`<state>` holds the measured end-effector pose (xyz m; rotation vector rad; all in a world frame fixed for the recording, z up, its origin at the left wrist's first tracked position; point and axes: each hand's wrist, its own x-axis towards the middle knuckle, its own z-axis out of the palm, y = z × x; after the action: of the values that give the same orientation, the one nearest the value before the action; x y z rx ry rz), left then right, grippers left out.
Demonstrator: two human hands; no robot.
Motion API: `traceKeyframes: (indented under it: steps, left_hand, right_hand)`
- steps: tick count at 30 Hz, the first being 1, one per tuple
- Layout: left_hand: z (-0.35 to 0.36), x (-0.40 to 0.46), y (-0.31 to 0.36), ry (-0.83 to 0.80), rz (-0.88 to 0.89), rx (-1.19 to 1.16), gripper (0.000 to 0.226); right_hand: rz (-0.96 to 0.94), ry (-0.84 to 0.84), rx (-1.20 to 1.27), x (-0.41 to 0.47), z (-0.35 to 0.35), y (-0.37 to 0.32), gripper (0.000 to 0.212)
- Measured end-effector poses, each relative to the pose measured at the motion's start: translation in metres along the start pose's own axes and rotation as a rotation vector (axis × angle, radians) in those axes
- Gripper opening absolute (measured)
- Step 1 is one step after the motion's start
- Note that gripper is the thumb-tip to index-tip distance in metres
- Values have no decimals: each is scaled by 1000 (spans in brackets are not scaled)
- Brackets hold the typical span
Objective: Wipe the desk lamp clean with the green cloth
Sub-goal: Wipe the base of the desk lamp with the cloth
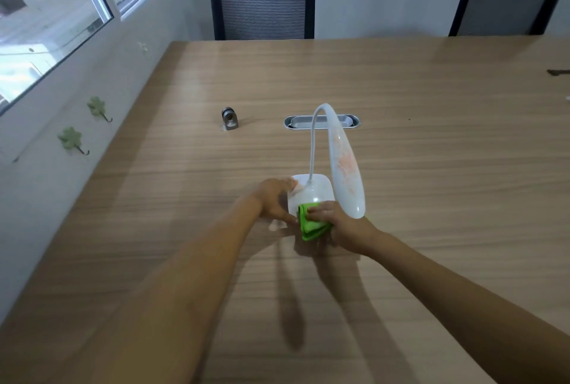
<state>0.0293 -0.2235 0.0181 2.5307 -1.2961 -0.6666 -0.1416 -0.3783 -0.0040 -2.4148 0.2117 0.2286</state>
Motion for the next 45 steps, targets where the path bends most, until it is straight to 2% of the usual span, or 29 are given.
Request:
traceKeyframes:
  steps: [3,7,8,10,11,13,17,19,21,24,26,28,31,32,34,37,39,42,43,45]
  left_hand:
    - [1,1,-1,4,5,-4,100]
    - [1,1,-2,-5,12,3,101]
    - [1,1,-1,-9,9,0,102]
    - [1,2,-1,-22,-1,-4,103]
    - [1,2,-1,-27,-5,-2,103]
    - [1,2,-1,-25,-11,-7,102]
    - [-1,4,1,-30,-28,29,104]
    - [0,7,0,-47,-44,122,111]
    - [2,9,1,-71,-47,247,115]
    - [0,1,8,21,-5,264,105]
    - [-6,-15,9,189,-27,100,85]
    - [-13,-32,5,280,-120,-210,55]
    - [-17,-61,-1,103,-274,-704,13]
    - [-16,-68,0,27,-305,-828,9]
    - [-10,-79,-2,-68,-331,-1087,17]
    - [-3,-90,1,-155,-347,-1309,17]
    - [2,-94,5,-181,-350,-1349,12]
    - [7,-94,7,-113,-374,-1351,9]
    - [7,-94,6,-92,-413,-1352,9]
    - [4,-92,-1,-47,-492,-1328,11]
  right_hand:
    - [23,-43,-156,-26,-19,-39,48]
    - [152,88,-26,-1,-46,-47,37]
    - [155,114,-16,2,-51,-56,39]
    - [143,173,-26,2,-49,-59,56]
    - [145,149,-20,0,-43,-54,60]
    - [161,49,-71,-7,-30,-42,45]
    - [64,9,-209,-32,-18,-35,50]
    - [63,37,-111,-41,-17,-34,43]
    - [124,105,61,-47,-15,-35,27]
    - [295,204,314,-47,-14,-41,18]
    - [421,238,556,-44,-13,-50,9]
    - [517,238,814,-38,-12,-58,2]
    - [579,211,1114,-29,-6,-69,11]
    - [591,188,1173,-27,-3,-71,18]
    - [565,122,1291,-21,4,-76,27]
    - [489,25,1386,-13,14,-79,20]
    - [459,23,1416,-8,20,-82,11]
    - [448,56,1430,-3,27,-85,22]
    - [454,75,1410,-2,28,-84,18]
    - [418,197,1191,-1,29,-79,5]
